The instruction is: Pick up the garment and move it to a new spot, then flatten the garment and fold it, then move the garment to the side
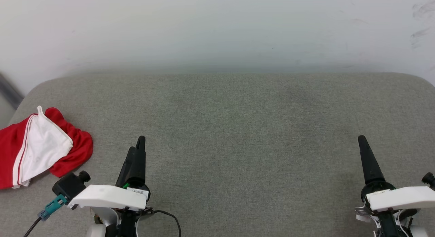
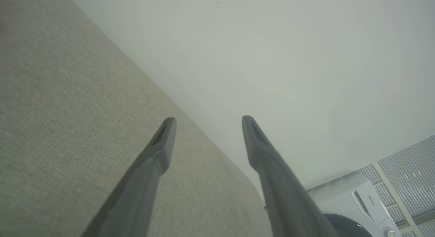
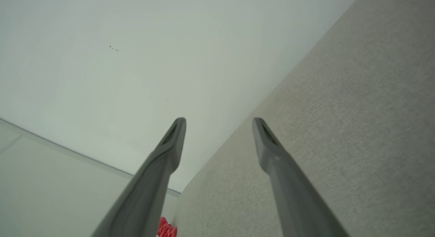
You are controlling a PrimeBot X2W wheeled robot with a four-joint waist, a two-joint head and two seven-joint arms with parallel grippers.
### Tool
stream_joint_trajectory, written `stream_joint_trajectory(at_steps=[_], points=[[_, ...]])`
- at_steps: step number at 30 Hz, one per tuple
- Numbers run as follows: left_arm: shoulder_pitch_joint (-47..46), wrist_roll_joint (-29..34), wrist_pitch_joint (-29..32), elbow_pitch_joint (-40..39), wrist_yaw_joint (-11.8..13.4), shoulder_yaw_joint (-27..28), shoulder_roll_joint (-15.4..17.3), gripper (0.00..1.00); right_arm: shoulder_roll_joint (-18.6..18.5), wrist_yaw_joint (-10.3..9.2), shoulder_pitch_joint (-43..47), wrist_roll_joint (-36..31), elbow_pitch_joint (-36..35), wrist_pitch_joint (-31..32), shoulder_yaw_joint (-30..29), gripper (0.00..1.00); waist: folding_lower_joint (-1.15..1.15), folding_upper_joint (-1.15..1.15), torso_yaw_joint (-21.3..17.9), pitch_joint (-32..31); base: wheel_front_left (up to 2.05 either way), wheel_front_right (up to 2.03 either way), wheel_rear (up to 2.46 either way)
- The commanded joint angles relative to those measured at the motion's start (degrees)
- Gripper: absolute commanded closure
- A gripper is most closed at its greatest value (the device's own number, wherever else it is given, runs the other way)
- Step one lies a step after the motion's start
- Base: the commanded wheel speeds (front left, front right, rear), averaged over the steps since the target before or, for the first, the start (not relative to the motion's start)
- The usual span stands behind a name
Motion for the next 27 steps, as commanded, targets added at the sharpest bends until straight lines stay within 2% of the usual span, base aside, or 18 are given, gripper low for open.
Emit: stream_joint_trajectory(at_steps=[1,15,27], points=[[-1.63,2.81,-0.60,-0.98,0.06,-0.47,0.14,0.00,-0.50,0.00,-0.80,-3.22,-1.06,-0.64,-0.03,0.00,0.00,0.00,0.01,0.00,0.00,0.00,0.00],[-2.07,18.77,-3.18,-0.37,1.87,-2.76,0.16,0.00,-0.21,0.00,-0.70,-23.24,-2.11,-1.04,-0.01,0.00,0.00,0.00,0.29,-0.02,0.00,0.00,0.00],[-2.71,29.21,-5.14,0.44,3.25,-4.12,0.17,0.00,0.63,0.00,-0.55,-34.39,-3.48,-0.44,-0.40,0.00,0.00,0.00,0.40,-0.07,0.00,0.00,0.00]])
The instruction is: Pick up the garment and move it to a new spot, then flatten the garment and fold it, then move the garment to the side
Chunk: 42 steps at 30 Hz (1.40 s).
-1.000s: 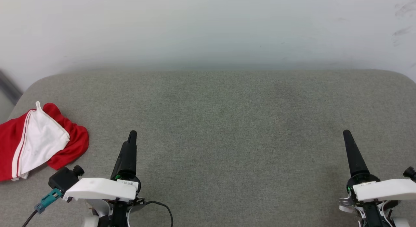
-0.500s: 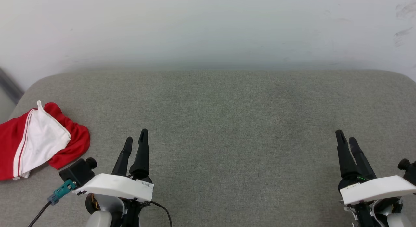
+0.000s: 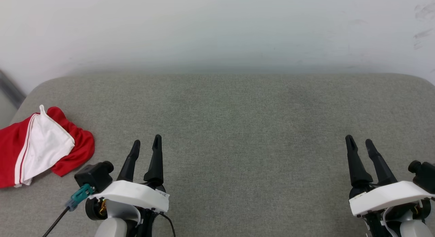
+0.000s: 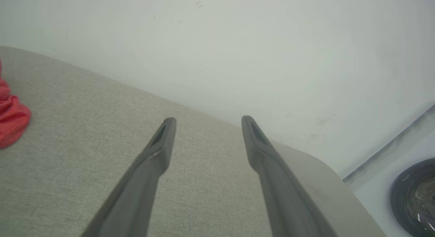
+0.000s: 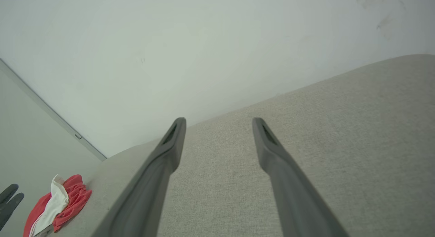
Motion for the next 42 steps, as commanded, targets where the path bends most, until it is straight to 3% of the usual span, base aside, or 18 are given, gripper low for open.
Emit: stream_joint_trajectory(at_steps=[1,19,42], points=[[-1.47,2.24,-0.67,-0.30,0.43,-0.40,0.14,0.00,0.10,0.00,-0.50,-2.07,-1.01,-0.01,0.06,0.00,0.00,0.00,0.02,-0.06,0.00,0.00,0.00],[-2.10,15.50,-3.48,2.69,1.93,-1.48,0.31,0.00,0.96,0.00,0.43,-15.08,-1.81,0.66,-0.96,0.00,0.00,0.00,0.28,-0.08,0.00,0.00,0.00],[-2.68,23.12,-6.08,4.93,3.34,-2.41,0.16,0.00,1.85,-0.01,0.87,-24.46,-2.15,-0.63,-1.63,0.00,0.00,0.00,0.43,-0.06,0.00,0.00,0.00]])
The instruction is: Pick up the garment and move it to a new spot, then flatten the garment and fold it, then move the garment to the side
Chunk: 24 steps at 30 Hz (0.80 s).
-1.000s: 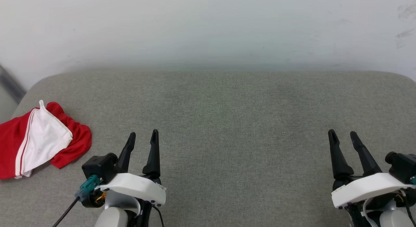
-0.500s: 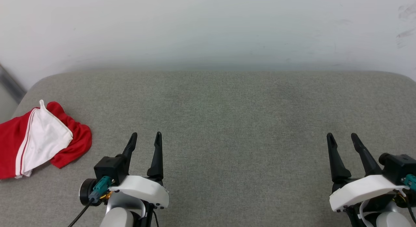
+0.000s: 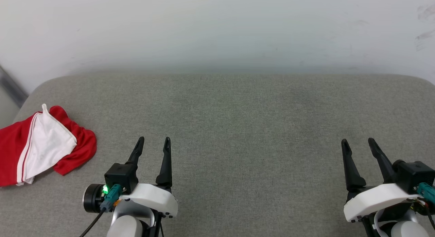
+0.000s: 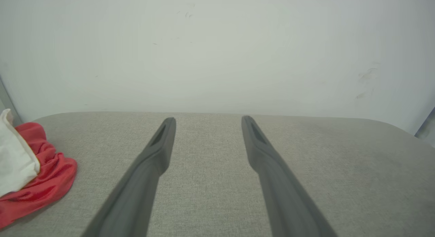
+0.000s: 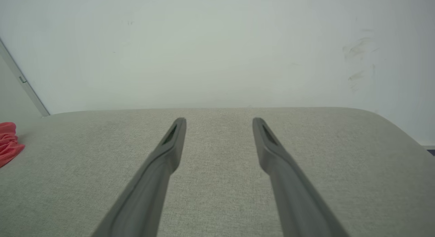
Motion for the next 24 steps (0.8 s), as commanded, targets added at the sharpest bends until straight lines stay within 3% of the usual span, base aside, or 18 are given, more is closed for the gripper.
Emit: stream_joint_trajectory(at_steps=[1,12,24], points=[[-0.78,0.99,-0.52,0.11,0.40,-0.23,0.03,0.00,0.26,-0.02,0.20,-0.94,-0.44,-0.40,-0.11,0.00,0.00,0.00,0.01,0.02,0.00,0.00,0.00],[-1.61,2.76,-1.85,1.41,1.82,-1.26,0.02,0.00,0.44,-0.02,0.15,-5.32,-0.24,-1.06,-0.22,0.00,0.00,0.00,0.03,0.16,0.00,0.00,0.00],[-1.70,0.45,-1.74,2.34,2.28,-1.36,0.01,0.00,0.49,-0.02,-0.50,-3.43,0.98,-1.21,-0.46,0.00,0.00,0.00,0.02,0.27,0.00,0.00,0.00]])
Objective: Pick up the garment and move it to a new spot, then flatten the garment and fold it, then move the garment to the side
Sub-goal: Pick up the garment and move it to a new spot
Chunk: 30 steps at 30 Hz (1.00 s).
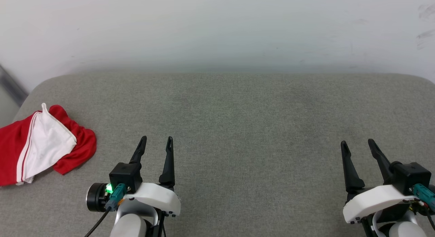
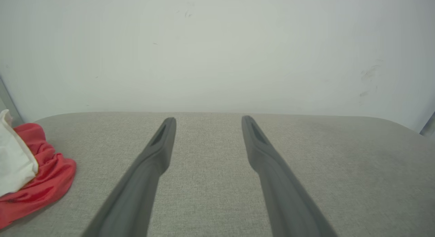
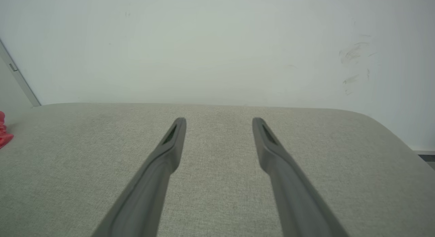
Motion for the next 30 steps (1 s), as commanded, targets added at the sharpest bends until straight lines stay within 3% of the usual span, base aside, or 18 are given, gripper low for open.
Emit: stream_joint_trajectory(at_steps=[1,14,30], points=[[-0.63,-0.01,-0.15,0.21,0.18,-0.07,0.02,0.00,0.24,-0.02,-0.50,0.31,0.17,-0.18,-0.10,0.00,0.00,0.00,0.01,0.02,0.00,0.00,0.00],[-1.26,-0.88,-0.15,1.45,0.70,0.32,0.03,0.00,0.25,-0.02,-0.86,-0.68,-0.44,-0.27,0.04,0.00,0.00,0.00,2.51,0.36,0.00,0.00,0.00],[-0.55,0.99,-0.15,0.53,1.00,5.54,0.11,0.00,-0.02,-0.02,-0.32,-1.60,-5.65,2.47,3.40,0.00,0.00,0.00,18.44,1.67,0.00,0.00,0.00]])
